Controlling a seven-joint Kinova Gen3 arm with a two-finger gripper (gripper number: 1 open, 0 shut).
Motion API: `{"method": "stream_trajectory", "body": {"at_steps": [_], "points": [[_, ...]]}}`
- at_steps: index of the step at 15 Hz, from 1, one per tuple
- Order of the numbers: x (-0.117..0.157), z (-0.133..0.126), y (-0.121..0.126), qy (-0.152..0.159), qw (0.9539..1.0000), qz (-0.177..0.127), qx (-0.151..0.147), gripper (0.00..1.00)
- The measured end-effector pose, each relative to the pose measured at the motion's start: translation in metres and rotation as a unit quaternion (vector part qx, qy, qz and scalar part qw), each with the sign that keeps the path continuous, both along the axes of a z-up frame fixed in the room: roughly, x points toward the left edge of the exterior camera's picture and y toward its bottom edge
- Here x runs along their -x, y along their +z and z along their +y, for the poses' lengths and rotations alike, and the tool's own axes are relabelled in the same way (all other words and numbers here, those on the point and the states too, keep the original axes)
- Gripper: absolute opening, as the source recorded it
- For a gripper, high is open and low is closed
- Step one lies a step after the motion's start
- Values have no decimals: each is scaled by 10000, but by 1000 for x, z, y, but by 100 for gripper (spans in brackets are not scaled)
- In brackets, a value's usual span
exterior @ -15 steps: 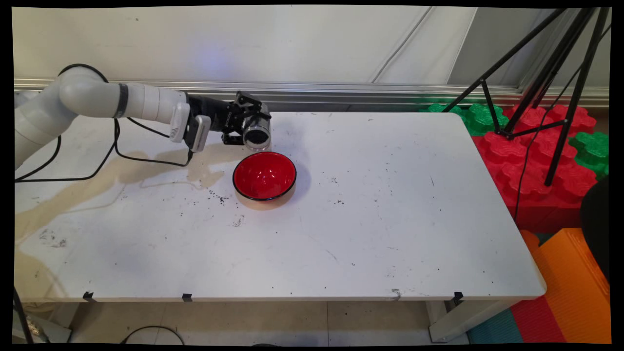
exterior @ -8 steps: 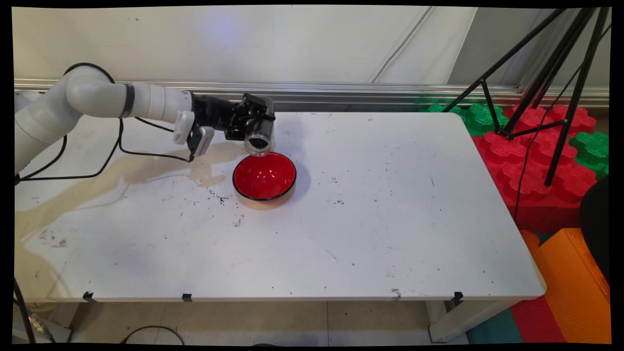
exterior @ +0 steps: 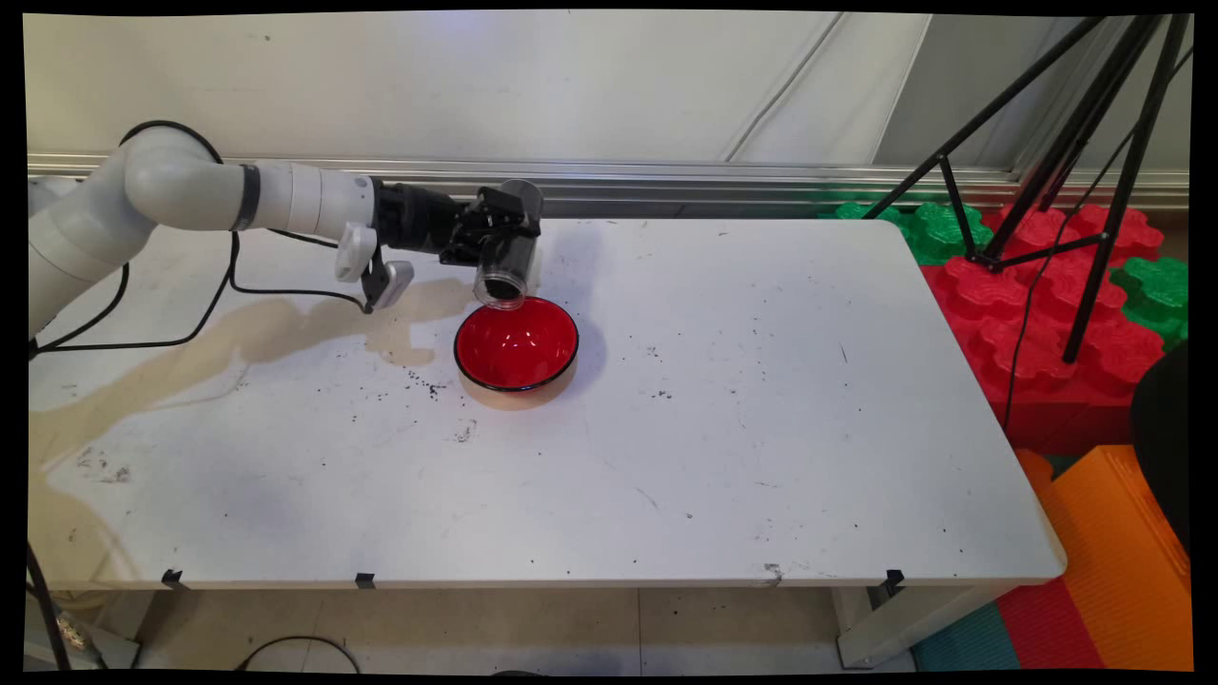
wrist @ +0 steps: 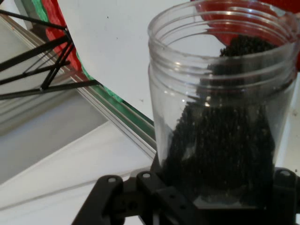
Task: Pour the black seasoning powder in the red bowl
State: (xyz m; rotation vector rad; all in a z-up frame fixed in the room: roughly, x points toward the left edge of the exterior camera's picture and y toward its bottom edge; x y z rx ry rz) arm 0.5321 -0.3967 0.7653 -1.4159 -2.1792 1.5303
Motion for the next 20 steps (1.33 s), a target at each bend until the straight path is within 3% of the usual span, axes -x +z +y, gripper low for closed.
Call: {"method": "stream_trajectory", "body": {"at_steps": [11, 20], "points": [[7, 11, 6, -396, 9969, -472, 497, 0], [10, 17, 10, -571, 9935, -656, 734, 0]]}}
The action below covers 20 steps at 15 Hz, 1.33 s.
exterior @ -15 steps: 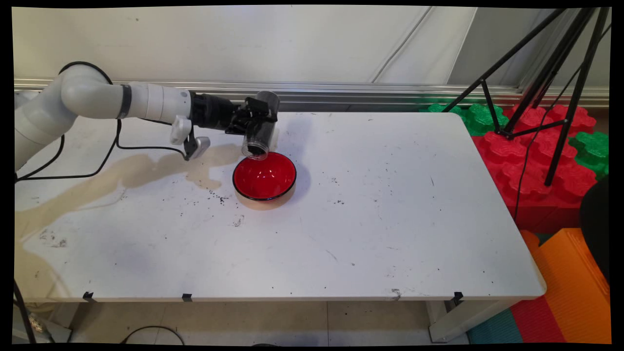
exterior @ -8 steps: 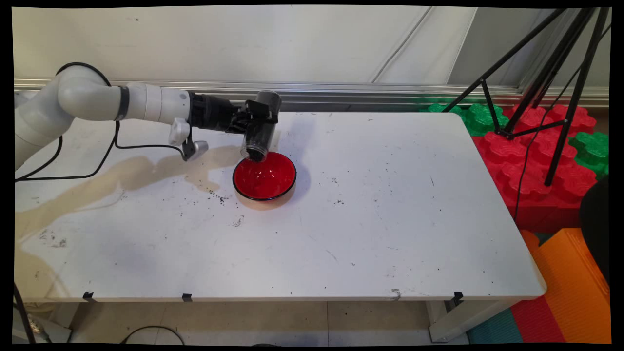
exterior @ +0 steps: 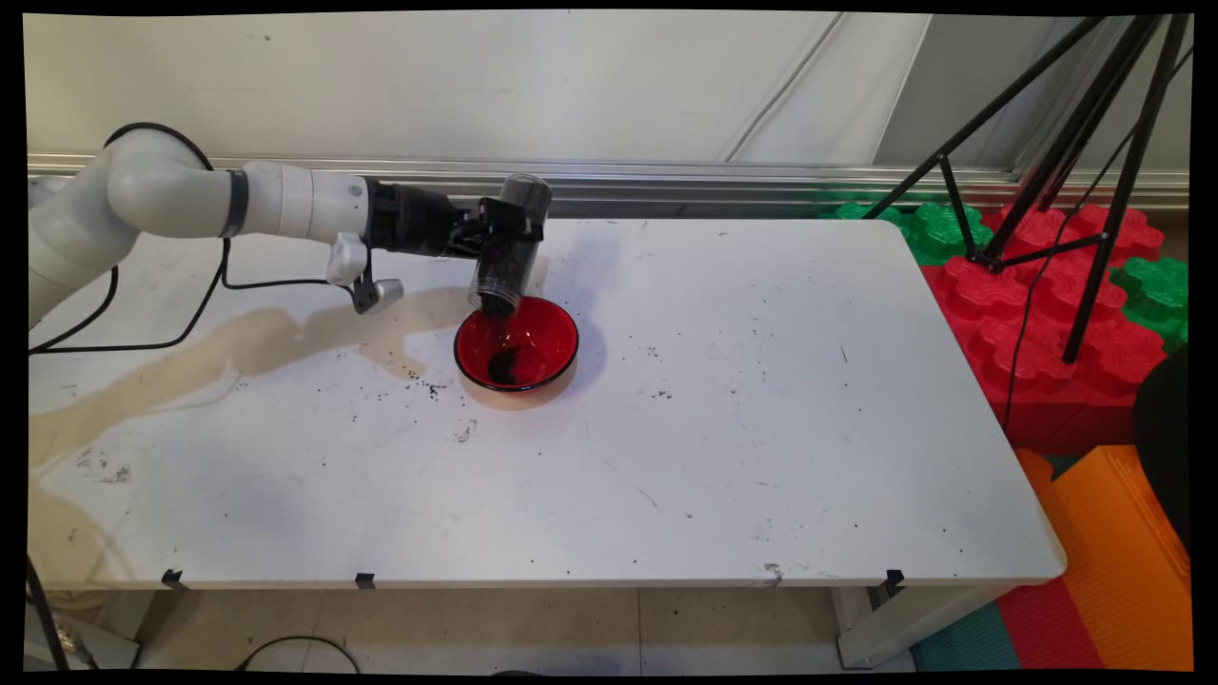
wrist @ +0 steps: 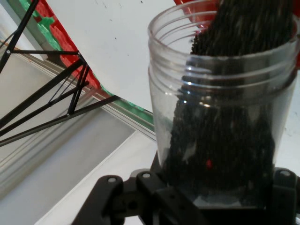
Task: Pour the black seasoning powder in the red bowl
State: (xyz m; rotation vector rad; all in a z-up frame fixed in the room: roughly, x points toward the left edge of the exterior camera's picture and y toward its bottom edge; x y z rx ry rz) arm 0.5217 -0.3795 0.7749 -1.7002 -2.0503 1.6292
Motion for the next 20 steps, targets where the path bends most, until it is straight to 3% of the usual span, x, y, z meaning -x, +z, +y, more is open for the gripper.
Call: {"method": "stream_trajectory", "body": {"at_steps": [20], "points": [[5, 0, 1, -76, 9998, -107, 173, 0]]}}
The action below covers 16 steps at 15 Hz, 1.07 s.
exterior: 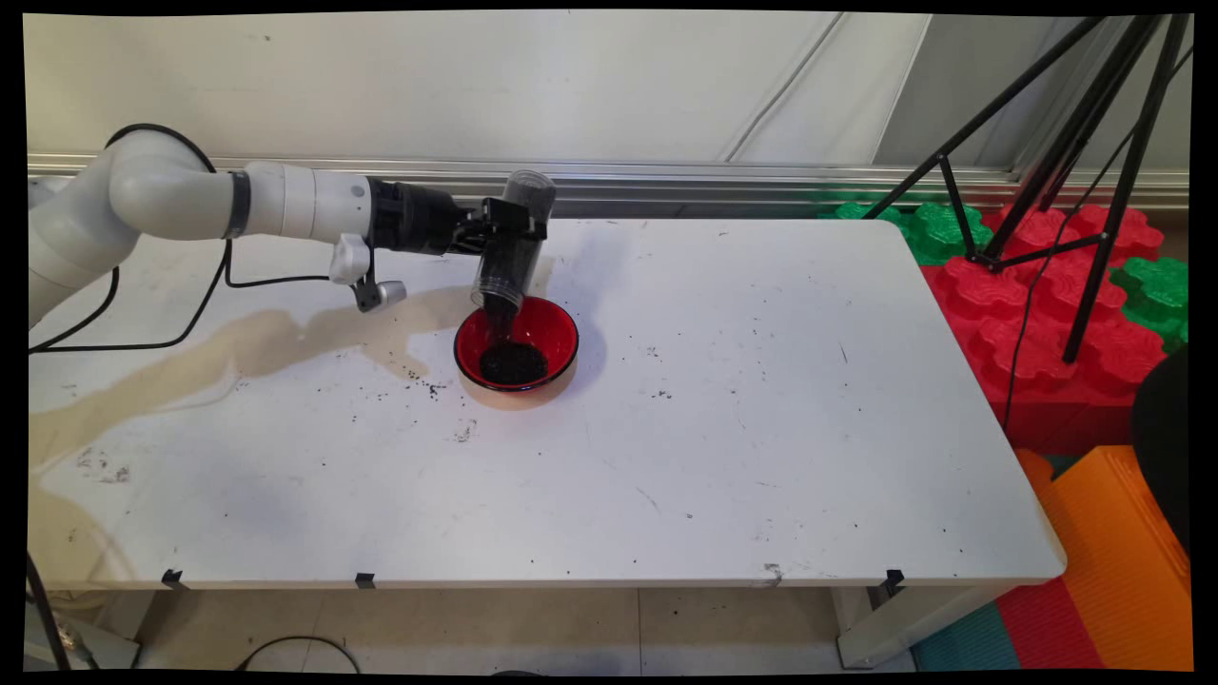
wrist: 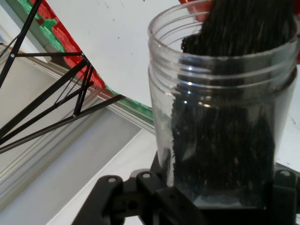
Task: Pour the black seasoning powder in the red bowl
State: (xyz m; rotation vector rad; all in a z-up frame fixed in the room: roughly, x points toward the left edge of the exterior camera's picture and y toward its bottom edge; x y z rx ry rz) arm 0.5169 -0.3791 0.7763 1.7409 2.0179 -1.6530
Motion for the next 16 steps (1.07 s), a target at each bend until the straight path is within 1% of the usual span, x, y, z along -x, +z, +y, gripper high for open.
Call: {"method": "stream_trajectory", "body": {"at_steps": [10, 16], "points": [[1, 0, -1, 21, 10000, 28, -31, 0], [0, 1, 0, 155, 9995, 184, -191, 0]]}}
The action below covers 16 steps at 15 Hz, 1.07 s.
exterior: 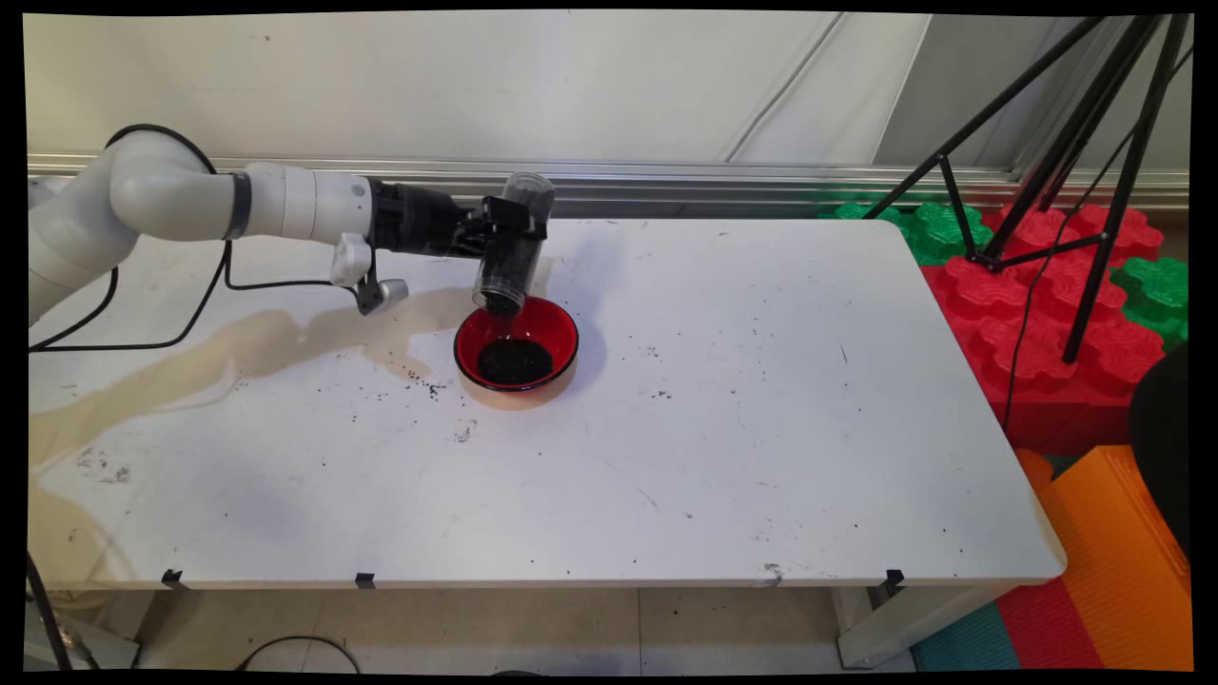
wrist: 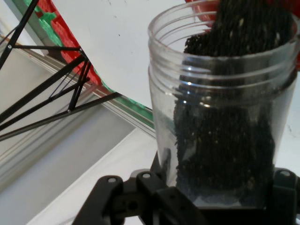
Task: Pour the black seasoning powder in the red bowl
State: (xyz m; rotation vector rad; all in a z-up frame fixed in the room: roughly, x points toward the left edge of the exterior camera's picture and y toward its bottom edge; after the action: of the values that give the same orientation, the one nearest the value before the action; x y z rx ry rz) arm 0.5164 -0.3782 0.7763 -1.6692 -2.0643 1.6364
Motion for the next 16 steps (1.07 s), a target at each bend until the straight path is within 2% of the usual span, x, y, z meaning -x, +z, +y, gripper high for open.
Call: {"method": "stream_trajectory", "body": {"at_steps": [9, 16], "points": [[-4, 2, 7, 293, 9979, 390, -416, 0], [-9, 3, 19, 648, 9911, 824, -824, 0]]}}
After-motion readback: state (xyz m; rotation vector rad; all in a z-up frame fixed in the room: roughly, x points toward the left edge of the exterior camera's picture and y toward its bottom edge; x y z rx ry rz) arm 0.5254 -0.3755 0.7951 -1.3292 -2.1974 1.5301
